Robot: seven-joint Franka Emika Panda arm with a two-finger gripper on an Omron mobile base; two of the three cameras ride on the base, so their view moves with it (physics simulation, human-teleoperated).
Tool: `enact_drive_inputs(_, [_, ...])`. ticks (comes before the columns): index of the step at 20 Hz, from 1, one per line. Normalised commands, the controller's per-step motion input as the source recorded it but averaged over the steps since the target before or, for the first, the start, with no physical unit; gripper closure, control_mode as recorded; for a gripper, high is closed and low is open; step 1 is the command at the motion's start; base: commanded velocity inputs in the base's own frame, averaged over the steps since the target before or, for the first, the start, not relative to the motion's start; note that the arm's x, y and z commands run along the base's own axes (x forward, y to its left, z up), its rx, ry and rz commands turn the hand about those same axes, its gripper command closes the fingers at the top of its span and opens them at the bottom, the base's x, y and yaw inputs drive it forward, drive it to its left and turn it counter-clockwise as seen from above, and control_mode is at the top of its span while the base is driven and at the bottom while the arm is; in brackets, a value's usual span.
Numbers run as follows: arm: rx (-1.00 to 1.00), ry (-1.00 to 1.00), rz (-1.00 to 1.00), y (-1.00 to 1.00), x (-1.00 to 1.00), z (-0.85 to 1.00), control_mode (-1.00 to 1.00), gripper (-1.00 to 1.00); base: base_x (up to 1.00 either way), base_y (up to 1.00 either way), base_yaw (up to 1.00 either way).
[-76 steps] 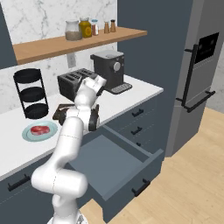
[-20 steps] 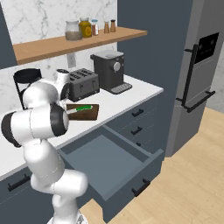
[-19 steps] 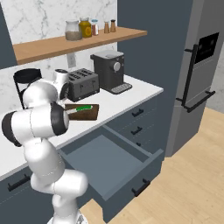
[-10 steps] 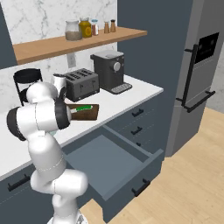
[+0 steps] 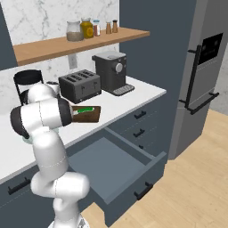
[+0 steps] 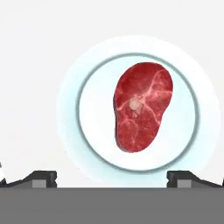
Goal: Pick up the knife from the drawer and place it on the cutting board. Then place the meat from the plate to the cutting board.
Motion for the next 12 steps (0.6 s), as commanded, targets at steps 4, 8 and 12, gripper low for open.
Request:
enact_drive_inputs(4, [-0.15,0.09,-0.07,0.52,0.0,-0.19,-1.0,-1.0,0.0,0.0,0.0])
enact_drive_inputs(8, [-0.16,0.11,-0.1,0.31,0.04,-0.23,-1.0,-1.0,0.0,0.0,0.0])
enact_drive_inputs(12, [-0.13,0.02,-0.13,0.05,0.02,-0.18,-1.0,-1.0,0.0,0.0,0.0])
